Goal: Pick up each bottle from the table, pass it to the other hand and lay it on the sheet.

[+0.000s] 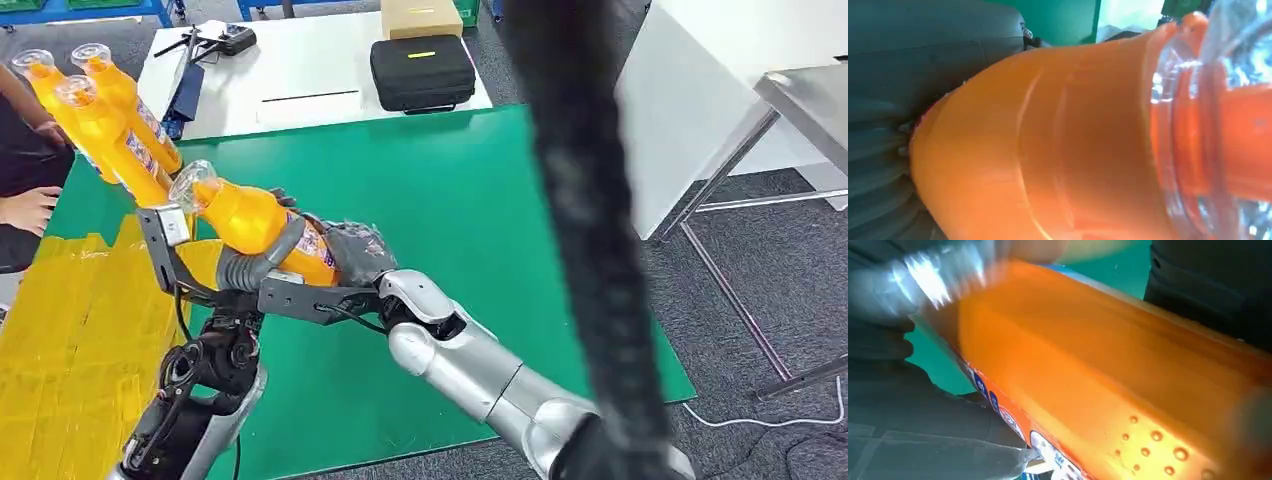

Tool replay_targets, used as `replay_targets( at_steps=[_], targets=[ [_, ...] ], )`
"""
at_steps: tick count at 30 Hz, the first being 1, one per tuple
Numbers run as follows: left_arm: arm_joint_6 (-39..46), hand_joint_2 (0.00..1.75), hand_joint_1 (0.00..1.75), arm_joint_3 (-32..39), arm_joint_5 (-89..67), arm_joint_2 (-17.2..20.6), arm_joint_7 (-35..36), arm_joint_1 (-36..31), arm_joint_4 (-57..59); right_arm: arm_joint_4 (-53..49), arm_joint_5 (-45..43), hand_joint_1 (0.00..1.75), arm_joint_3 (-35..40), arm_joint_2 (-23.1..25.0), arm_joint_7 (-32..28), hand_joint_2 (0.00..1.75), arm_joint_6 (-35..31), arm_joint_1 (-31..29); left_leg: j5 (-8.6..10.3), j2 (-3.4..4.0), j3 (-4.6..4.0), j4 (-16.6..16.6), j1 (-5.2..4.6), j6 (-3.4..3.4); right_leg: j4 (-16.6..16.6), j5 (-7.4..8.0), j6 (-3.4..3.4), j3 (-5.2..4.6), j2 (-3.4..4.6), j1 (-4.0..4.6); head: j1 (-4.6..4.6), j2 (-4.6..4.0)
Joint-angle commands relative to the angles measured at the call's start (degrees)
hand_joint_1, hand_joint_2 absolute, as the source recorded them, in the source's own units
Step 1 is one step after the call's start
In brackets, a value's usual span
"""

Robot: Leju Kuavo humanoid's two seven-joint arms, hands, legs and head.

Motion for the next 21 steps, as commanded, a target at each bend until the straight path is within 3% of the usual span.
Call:
replay_targets(
  at_steps=[1,9,14,18,21],
  targets=[
    [1.8,1.75,1.75,-3.58,-0.98,-2.08,-2.0,-4.91,1.0,4.33,-2.04,0.0,7.02,1.14,-1.31,0.0,2.57,0.61,-0.07,-0.16,0.15,0.02,0.05,-0.11,0.0,-0.12,0.03,0.23,-0.25,0.05,0.0,0.0],
    [2.59,1.75,1.75,-3.01,-2.72,-1.58,-2.42,-4.45,-0.57,4.56,-2.8,0.0,5.78,0.82,-1.2,0.0,2.43,1.03,-0.03,-0.15,0.05,0.02,0.04,-0.08,0.0,-0.07,0.02,0.12,-0.21,0.04,0.02,0.0],
    [3.43,1.75,1.75,4.54,-9.8,4.92,-6.94,-3.08,-7.71,3.14,0.31,0.0,0.7,-5.75,-2.51,0.0,0.12,2.8,-0.03,-0.13,0.07,0.01,0.07,-0.09,-0.04,-0.05,0.01,0.14,-0.19,0.07,0.0,0.0],
    [8.2,1.75,1.75,11.85,-28.09,8.75,-12.0,-3.6,-9.59,-6.37,4.15,0.0,-8.15,-12.79,-5.52,0.0,-0.27,8.16,-0.01,-0.21,0.07,0.0,0.05,-0.08,-0.03,-0.07,0.02,0.15,-0.27,0.06,0.0,0.0],
    [13.24,1.75,1.75,14.66,-46.54,11.06,-10.45,-5.68,-4.8,-12.14,6.19,0.0,-15.29,-15.33,-6.73,0.0,0.03,12.14,-0.1,-0.3,0.14,0.09,0.07,-0.13,0.05,-0.17,0.04,0.26,-0.38,0.07,0.02,0.0]
  ],
)
